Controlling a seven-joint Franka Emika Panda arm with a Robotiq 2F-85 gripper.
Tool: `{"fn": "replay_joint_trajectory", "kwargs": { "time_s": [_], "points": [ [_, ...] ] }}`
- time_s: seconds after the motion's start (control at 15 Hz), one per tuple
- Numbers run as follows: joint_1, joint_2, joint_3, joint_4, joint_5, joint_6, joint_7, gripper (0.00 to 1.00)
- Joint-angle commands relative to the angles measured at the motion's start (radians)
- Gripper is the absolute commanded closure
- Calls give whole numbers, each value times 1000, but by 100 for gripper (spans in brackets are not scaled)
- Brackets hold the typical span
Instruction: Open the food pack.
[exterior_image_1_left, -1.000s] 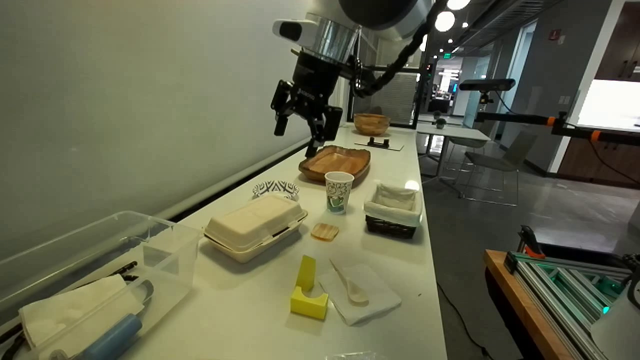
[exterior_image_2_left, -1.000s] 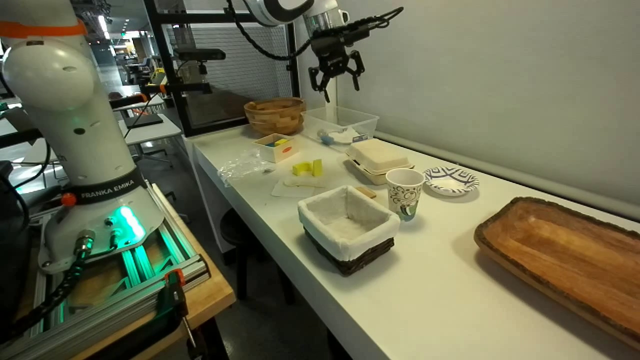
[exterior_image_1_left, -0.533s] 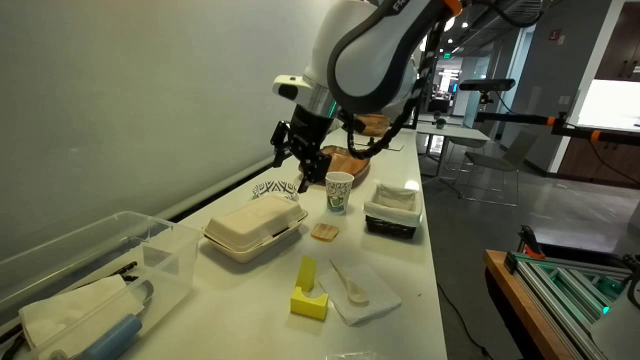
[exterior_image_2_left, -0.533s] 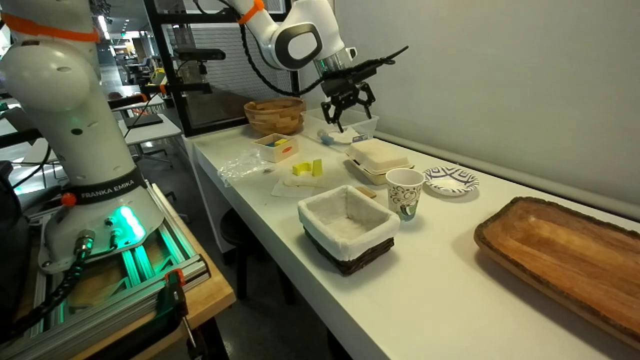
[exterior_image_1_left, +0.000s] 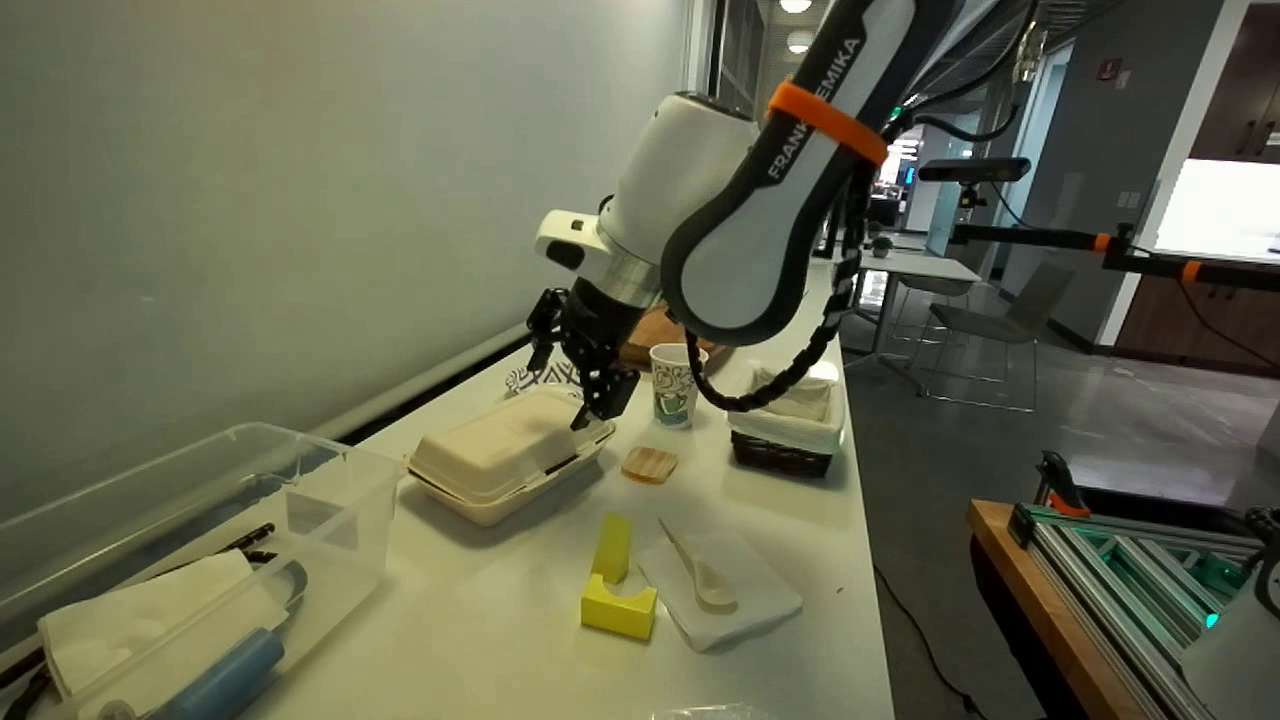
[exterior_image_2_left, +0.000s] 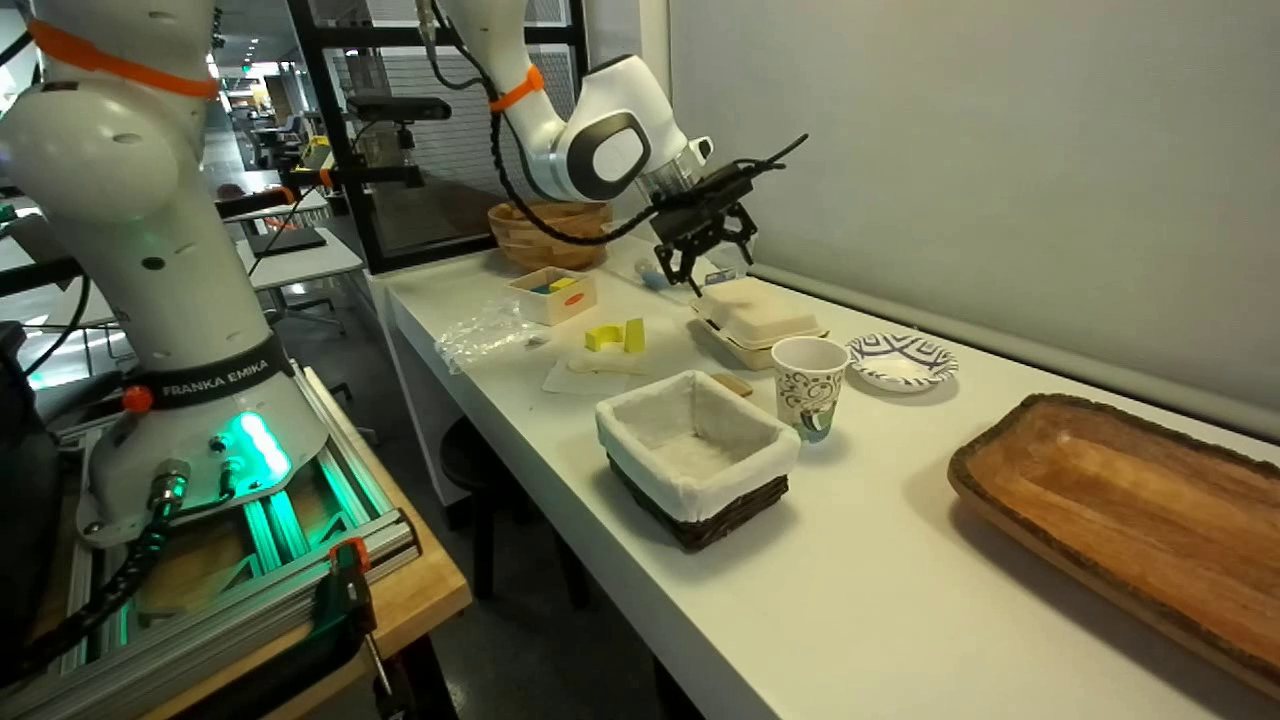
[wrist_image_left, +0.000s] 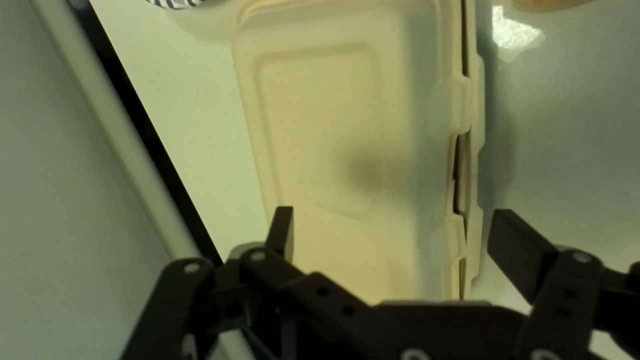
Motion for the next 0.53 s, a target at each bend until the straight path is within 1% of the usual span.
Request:
{"fn": "replay_joint_trajectory", "kwargs": {
  "time_s": [0.0, 0.07, 0.2, 0.47],
  "points": [
    [40, 79, -67, 42, -82, 57, 83, 0],
    [51, 93, -87, 50, -92, 62, 98, 0],
    [54, 115, -100, 62, -107, 65, 121, 0],
    [14, 143, -55, 78, -132, 84, 152, 0]
  ]
}}
